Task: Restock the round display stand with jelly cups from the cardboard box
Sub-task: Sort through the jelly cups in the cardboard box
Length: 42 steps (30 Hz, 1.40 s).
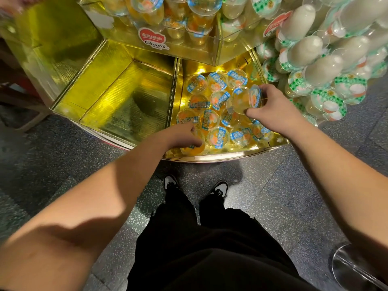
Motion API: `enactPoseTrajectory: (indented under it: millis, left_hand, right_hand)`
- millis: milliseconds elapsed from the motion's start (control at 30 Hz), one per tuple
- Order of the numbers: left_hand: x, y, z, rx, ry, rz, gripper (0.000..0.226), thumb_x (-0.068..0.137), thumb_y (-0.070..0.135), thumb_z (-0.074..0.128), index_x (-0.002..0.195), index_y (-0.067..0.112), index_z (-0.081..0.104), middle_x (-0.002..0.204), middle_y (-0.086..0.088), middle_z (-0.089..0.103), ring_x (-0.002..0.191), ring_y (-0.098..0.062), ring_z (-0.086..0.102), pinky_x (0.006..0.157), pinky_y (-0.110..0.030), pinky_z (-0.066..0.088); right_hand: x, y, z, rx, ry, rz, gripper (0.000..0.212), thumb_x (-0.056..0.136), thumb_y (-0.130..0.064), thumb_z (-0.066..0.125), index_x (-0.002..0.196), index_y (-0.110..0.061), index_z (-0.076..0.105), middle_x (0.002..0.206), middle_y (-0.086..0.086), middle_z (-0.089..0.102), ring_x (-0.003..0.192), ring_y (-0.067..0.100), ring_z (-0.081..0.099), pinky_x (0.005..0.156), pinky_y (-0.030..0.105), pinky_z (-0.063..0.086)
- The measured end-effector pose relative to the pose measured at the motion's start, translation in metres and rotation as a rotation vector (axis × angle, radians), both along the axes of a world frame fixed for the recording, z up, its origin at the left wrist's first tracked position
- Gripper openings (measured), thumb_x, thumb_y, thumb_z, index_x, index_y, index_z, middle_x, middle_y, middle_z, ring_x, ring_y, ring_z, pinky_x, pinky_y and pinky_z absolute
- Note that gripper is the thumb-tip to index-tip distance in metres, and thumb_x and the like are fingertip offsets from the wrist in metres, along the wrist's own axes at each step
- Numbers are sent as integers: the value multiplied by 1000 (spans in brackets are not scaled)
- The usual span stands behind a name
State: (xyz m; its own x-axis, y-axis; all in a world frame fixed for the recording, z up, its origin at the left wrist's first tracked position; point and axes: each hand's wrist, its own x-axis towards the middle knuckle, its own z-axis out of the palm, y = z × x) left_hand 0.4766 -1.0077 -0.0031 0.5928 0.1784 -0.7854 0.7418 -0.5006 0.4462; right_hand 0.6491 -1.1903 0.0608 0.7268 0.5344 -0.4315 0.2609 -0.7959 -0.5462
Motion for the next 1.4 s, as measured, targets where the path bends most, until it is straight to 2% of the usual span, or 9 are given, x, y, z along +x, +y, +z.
enactPoseTrajectory:
  millis: [233, 567, 633, 700, 800, 900, 1067, 1200, 1400]
  left_hand:
    - [-6, 0, -12, -118, 94, 195, 25, 85, 29, 70, 96, 17, 50, 95, -6, 50, 81, -20, 47, 74, -35, 41]
    - [2, -2, -7, -152, 24, 260, 18, 88, 26, 65, 81, 19, 49, 88, -4, 51, 79, -22, 47, 68, -32, 39]
    - [3, 1, -2, -96, 54, 227, 13, 92, 28, 59, 94, 16, 58, 97, -6, 54, 87, -24, 53, 71, -34, 44]
    - [2, 2, -1, -96, 107, 207, 26, 94, 29, 56, 113, 11, 62, 117, -9, 55, 106, -29, 55, 83, -40, 50]
    - [3, 2, 4, -127, 137, 217, 26, 94, 29, 56, 114, 14, 63, 128, -10, 51, 113, -31, 52, 89, -44, 52]
    - [7, 7, 12, -92, 105, 199, 26, 93, 28, 59, 113, 12, 61, 123, -11, 53, 108, -29, 54, 86, -43, 51]
    - [-1, 12, 30, 134, -53, 103, 37, 86, 30, 68, 117, 16, 54, 106, -2, 57, 81, -13, 53, 66, -28, 44]
    - [-11, 5, 22, 322, -43, -152, 72, 79, 44, 77, 137, 14, 45, 130, -9, 54, 110, -26, 58, 89, -39, 50]
    - [-15, -14, -15, 449, 37, -408, 81, 82, 57, 70, 145, 14, 40, 145, -12, 44, 131, -33, 46, 104, -48, 45]
  right_hand:
    - [4, -3, -1, -1, 18, -5, 80, 78, -33, 75, 148, -16, 39, 144, 5, 50, 123, 22, 54, 96, 27, 40]
    - [8, -11, 0, -16, 19, -19, 79, 82, -31, 73, 150, -15, 36, 146, 5, 48, 126, 22, 51, 90, 22, 33]
    - [9, -12, 1, -16, 21, -20, 79, 82, -30, 73, 150, -15, 35, 147, 5, 47, 127, 22, 50, 91, 22, 33]
    - [8, -12, 0, -14, 29, -23, 79, 82, -31, 73, 150, -14, 36, 145, 6, 48, 126, 23, 51, 92, 22, 34]
    - [6, -12, -1, -18, 35, -22, 78, 82, -31, 73, 149, -15, 37, 144, 6, 49, 123, 22, 53, 88, 22, 34]
    - [6, -14, -2, -17, 29, -17, 77, 82, -30, 73, 149, -16, 37, 144, 5, 49, 122, 22, 53, 86, 21, 32]
    - [8, -16, -5, -13, 29, -5, 77, 81, -29, 75, 148, -16, 38, 144, 5, 48, 124, 22, 52, 87, 21, 33]
    - [2, -9, -10, -18, 48, 22, 79, 80, -29, 76, 148, -15, 37, 142, 6, 49, 124, 24, 53, 90, 22, 35]
    - [-7, 1, -16, -12, 72, 50, 81, 80, -29, 75, 149, -17, 35, 143, 10, 48, 122, 23, 53, 91, 23, 37]
